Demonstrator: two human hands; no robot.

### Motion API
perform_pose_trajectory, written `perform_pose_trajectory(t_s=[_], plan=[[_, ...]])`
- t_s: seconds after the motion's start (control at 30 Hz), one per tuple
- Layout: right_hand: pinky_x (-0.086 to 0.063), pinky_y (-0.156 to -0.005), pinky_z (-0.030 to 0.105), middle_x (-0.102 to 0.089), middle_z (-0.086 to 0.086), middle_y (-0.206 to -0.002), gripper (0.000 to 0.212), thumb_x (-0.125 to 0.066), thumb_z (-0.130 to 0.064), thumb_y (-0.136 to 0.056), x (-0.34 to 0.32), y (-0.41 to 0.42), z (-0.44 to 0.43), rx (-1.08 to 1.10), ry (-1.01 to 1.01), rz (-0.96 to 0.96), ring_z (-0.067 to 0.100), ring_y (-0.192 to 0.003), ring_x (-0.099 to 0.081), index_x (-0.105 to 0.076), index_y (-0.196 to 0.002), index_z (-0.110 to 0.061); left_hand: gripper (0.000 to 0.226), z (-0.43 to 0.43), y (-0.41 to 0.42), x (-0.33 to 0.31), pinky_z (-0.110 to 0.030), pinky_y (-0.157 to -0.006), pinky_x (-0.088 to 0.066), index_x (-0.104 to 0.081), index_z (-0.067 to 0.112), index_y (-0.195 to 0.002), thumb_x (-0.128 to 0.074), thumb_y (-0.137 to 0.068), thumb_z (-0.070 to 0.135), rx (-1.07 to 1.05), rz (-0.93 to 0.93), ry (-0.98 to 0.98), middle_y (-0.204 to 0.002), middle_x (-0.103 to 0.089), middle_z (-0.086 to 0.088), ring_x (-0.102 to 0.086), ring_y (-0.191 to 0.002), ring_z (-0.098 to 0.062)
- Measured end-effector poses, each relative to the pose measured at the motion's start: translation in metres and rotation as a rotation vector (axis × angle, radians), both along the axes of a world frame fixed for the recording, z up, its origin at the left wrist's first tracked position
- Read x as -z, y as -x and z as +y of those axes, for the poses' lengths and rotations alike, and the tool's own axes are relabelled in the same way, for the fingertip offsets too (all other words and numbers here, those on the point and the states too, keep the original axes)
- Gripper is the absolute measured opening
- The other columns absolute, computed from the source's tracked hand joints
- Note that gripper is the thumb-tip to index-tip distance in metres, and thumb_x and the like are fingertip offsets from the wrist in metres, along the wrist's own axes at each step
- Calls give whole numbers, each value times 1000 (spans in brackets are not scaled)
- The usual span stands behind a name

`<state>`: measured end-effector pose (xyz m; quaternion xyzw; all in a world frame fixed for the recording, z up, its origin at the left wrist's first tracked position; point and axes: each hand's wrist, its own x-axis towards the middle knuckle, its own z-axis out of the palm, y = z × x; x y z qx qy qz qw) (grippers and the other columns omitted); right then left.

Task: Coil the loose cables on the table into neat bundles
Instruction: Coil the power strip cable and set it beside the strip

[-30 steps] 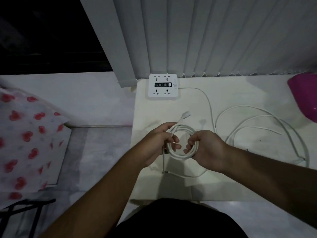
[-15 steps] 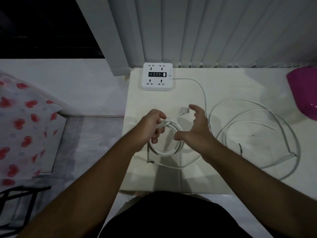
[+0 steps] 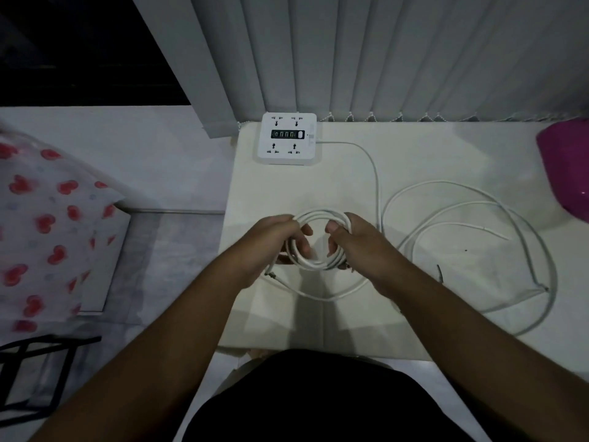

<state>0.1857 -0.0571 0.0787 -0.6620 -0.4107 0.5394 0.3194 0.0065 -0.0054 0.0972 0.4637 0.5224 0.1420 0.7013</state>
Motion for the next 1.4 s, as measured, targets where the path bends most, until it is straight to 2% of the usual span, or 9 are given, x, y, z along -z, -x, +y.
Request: perform_pose_trajectory(t_s=[0.1, 0.23, 0.33, 0.47, 0.6, 0.77, 0.97, 1.23, 1.4], plan=[[-43, -52, 30, -64, 6, -73, 18, -48, -29, -103, 6, 14, -8, 100, 94, 173, 18, -55, -57, -59, -96, -16, 15, -12, -5, 5, -33, -63, -54, -57, 5, -88, -44, -83, 9, -245, -204, 168, -56, -44, -3, -57, -53, -24], [-45, -64, 29, -75, -2, -84, 15, -60, -34, -94, 4, 15, -10, -9, 120, 83, 11, -68, -63, -66, -104, -25, 16, -14, -5, 6, -29, -50, -32, -53, 5, -82, -37, -80, 7, -348, -115, 130, -54, -22, 1, -18, -46, -17], [-46, -60, 30, -73, 0, -91, 25, -67, -25, -85, -4, 13, -3, -58, 56, 13, 13, -69, -62, -64, -109, -32, 18, -9, -3, 0, -30, -50, -26, -53, 8, -85, -39, -74, 11, -232, -10, 40, -61, -19, -4, -11, -54, -21], [-46, -64, 35, -65, 7, -78, 21, -51, -16, -87, -12, 14, 8, -11, 21, 68, 20, -73, -61, -64, -99, -27, 30, -4, -6, -4, -33, -55, -36, -58, 5, -94, -46, -67, 10, -207, -140, 28, -63, -34, -8, -32, -52, -21], [-44, -68, 39, -57, 2, -63, 25, -47, -19, -73, -6, 15, 14, 173, 60, 167, 23, -69, -59, -66, -90, -20, 36, -3, 6, 5, -34, -69, -51, -65, 6, -99, -56, -65, 14, -102, -126, -6, -74, -66, -10, -66, -75, -24], [-42, -70, 40, -59, 0, -66, 23, -50, -23, -74, 5, 34, 6, 259, 126, 272, 24, -75, -57, -60, -94, -16, 24, -4, 6, 10, -33, -59, -33, -58, 11, -79, -48, -58, 11, -179, -56, 11, -53, -42, -3, -49, -53, -21], [-45, -72, 26, -62, -7, -110, 32, -56, -20, -91, 1, 24, 1, 6, 91, 1, 9, -94, -62, -54, -119, -34, 18, 4, 16, 13, -33, -57, -25, -57, 13, -76, -44, -63, 10, -58, -5, 29, -55, -35, -2, -36, -53, -21], [-56, -83, 44, -67, 7, -101, 12, -56, -18, -100, -15, 24, 5, -195, 48, -295, 27, -93, -66, -57, -112, -19, 24, 2, 30, 21, -34, -75, -46, -71, 21, -94, -60, -73, 24, 44, 48, -196, -99, -68, -12, -60, -85, -15], [-55, -86, 45, -68, 2, -99, 9, -57, -17, -99, -15, 32, 6, -61, -5, -334, 25, -94, -66, -60, -108, -17, 25, -2, 35, 33, -53, -86, -61, -68, 10, -110, -70, -86, 14, -175, -48, 18, -97, -71, -16, -70, -87, -24]])
